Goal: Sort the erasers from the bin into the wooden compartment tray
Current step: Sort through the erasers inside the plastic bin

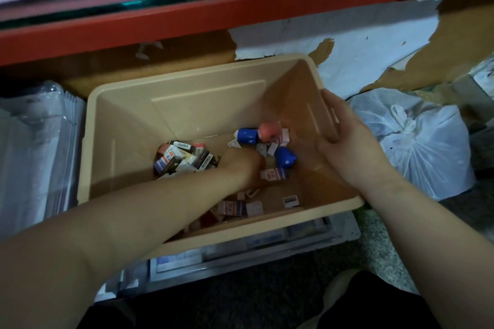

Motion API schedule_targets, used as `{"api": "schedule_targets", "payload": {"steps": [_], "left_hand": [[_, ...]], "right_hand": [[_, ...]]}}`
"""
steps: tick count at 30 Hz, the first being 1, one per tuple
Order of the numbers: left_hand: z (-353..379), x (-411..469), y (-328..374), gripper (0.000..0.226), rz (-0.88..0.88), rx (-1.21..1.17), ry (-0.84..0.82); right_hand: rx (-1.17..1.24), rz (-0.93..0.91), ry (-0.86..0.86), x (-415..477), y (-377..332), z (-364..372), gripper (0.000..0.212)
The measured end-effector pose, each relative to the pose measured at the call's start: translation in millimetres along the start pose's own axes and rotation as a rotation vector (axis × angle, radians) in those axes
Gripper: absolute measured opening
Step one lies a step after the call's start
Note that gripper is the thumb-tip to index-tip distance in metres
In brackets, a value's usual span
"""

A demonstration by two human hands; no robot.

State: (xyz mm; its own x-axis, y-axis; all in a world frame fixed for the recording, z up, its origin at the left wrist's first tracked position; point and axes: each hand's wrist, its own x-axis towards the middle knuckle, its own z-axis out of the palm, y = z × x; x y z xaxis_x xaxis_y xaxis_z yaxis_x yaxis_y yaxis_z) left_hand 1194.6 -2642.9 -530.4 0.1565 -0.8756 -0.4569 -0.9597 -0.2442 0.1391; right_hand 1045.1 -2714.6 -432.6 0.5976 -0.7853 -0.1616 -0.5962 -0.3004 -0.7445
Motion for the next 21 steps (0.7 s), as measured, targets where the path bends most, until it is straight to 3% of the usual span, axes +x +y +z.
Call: {"api": "schedule_targets", "payload": {"steps": [6,11,13,17,21], "left_hand": [[-61.8,-18.1,-37.3,0.035,0.077,-0.090,-0.161],[-80.5,-43.9,-71.4,0.047,-0.052,0.191,-0.415],[-71.3,-44.2,-74.7,0.056,-0.026,0.241,-0.387],[-42.9,-35.5,-49.0,0.034,0.120,0.133,-0.206],[-16.4,-27.6,-21.4,0.035,0.199,0.149,-0.278]], "right_hand": [[0.004,0.008,-0.003,-0.5,-1.4,0.5,0.066],[-0.004,0.003,-0.009,-2.1,-4.3,-0.2,0.068],[0.002,0.008,-0.012,-3.1,-5.3,-0.1,0.067],[0.010,0.006,-0.008,-3.5,-4.1,0.1,0.070],[0.008,0.017,-0.011,-2.3,-2.7,-0.3,0.069]]}}
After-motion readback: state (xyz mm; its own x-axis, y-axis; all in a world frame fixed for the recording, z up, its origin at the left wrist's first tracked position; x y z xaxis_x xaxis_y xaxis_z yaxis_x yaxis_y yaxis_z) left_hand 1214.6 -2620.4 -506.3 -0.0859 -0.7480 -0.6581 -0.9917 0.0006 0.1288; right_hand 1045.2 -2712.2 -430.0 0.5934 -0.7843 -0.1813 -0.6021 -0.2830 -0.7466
